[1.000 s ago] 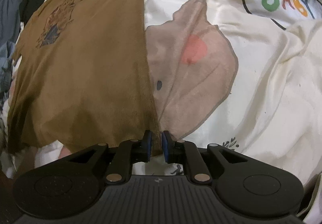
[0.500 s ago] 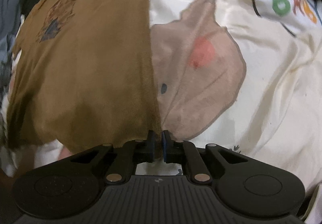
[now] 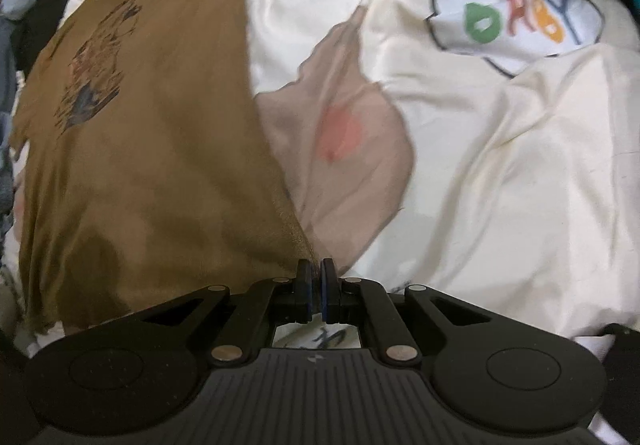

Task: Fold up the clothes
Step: 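Pinch the T-shirt hem with the left gripper while the right gripper holds the side edge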

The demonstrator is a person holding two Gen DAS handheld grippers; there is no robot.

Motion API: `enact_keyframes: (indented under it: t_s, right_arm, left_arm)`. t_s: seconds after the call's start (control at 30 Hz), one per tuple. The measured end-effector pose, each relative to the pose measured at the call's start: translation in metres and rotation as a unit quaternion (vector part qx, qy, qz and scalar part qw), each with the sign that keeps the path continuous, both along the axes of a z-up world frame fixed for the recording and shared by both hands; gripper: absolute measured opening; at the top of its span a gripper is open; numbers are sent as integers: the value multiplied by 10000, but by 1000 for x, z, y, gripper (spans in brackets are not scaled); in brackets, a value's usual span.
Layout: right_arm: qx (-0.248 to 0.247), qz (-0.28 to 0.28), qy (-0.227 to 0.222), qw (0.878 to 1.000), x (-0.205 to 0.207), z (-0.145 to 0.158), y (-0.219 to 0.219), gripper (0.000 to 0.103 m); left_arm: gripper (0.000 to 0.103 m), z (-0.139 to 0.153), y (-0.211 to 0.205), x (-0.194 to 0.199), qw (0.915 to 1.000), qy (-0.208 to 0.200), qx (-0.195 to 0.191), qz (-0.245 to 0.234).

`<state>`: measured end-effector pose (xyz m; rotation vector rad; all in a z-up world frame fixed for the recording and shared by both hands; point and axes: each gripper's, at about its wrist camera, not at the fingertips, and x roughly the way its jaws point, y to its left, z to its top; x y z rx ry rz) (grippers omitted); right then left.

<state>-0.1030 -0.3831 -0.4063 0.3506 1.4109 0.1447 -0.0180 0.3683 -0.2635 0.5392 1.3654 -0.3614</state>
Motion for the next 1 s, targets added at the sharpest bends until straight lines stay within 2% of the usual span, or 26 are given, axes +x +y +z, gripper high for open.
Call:
enact_keyframes:
  t_s: [0.07,0.17,0.4,0.7,0.93,1.0]
  right_arm:
    - [-100,-27,13,9999,3,3,-1,2]
    - [-249,-67,33,9997,7,9,-2,2]
    - [-437,-95,75,9990,11,14,5,2]
    - [-466,-128,149,9987,15,13,6,2]
    - [-414,-119,188,9989,17,10,5,2]
    - [-394,-134,195,9989,15,10,6,2]
  left_arm:
    - [56,-2,7,-3,9998,158,-52,145]
    - [43,-9,15,-9,9989,416,-21,232]
    - [42,-19,36,-26,9948,829,146,568]
    - [42,-41,51,-36,9853,1280,396,1062]
    - [42,-63,60,-44,9804,1472,546,1189]
    - [38,-64,61,-46,9802,1467,539,1215]
